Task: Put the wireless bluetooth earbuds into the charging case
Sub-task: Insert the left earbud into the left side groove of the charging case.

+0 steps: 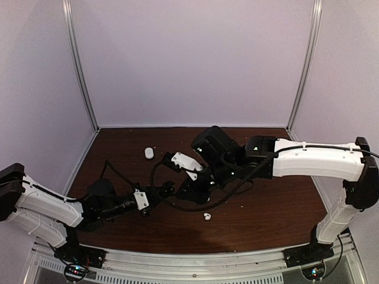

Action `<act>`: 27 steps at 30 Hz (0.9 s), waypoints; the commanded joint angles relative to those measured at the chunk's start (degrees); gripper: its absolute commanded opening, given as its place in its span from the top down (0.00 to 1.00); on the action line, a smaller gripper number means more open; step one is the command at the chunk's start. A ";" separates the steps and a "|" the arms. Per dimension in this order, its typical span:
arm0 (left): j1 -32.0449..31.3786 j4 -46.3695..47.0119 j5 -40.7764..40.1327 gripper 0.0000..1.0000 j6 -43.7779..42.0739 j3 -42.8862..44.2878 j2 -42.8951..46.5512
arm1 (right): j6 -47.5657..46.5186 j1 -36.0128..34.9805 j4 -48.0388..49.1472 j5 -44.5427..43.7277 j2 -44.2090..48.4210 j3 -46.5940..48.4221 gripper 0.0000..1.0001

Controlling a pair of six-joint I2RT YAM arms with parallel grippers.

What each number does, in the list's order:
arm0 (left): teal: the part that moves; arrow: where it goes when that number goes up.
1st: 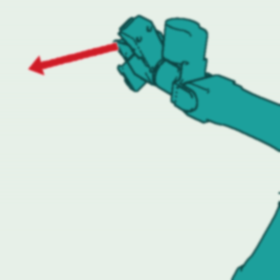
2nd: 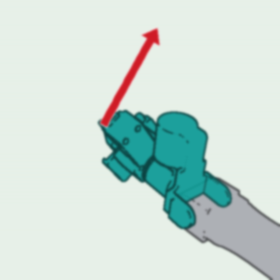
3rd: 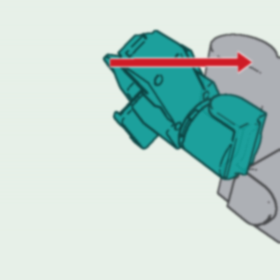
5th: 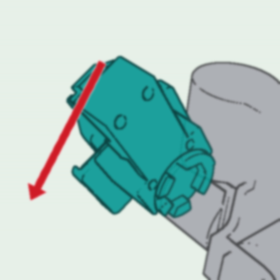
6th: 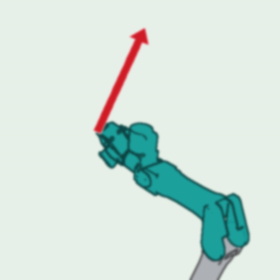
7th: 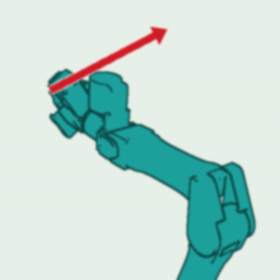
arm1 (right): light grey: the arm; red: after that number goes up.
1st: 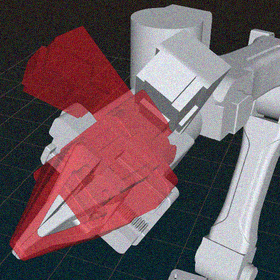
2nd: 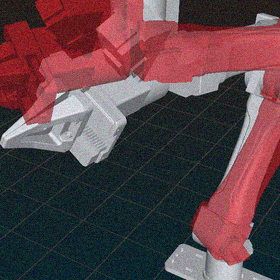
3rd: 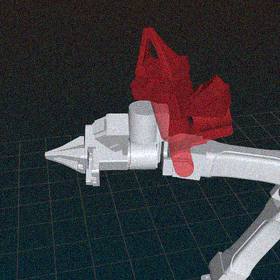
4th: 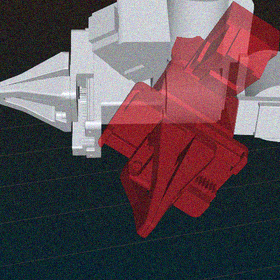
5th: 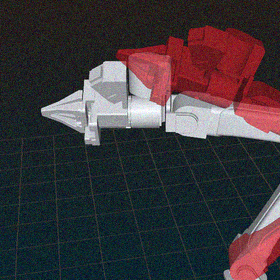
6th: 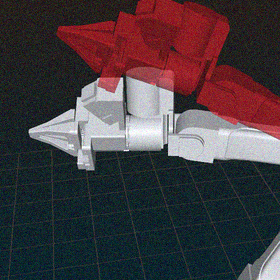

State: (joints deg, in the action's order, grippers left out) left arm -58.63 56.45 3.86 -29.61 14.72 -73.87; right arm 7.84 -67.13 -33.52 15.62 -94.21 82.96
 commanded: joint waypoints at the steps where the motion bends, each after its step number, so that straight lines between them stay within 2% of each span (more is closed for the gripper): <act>1: -0.56 2.95 -0.94 0.97 -1.01 1.29 -0.40 | 1.27 0.14 -0.71 -1.22 -0.61 2.39 0.89; 27: -1.66 3.36 -1.31 0.97 -2.27 1.41 -1.47 | -0.21 0.33 -5.03 -3.84 -4.34 6.08 0.90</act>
State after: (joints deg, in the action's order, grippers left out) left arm -60.01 56.51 2.70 -31.27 14.72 -74.74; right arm 8.12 -67.09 -36.75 14.06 -97.84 87.02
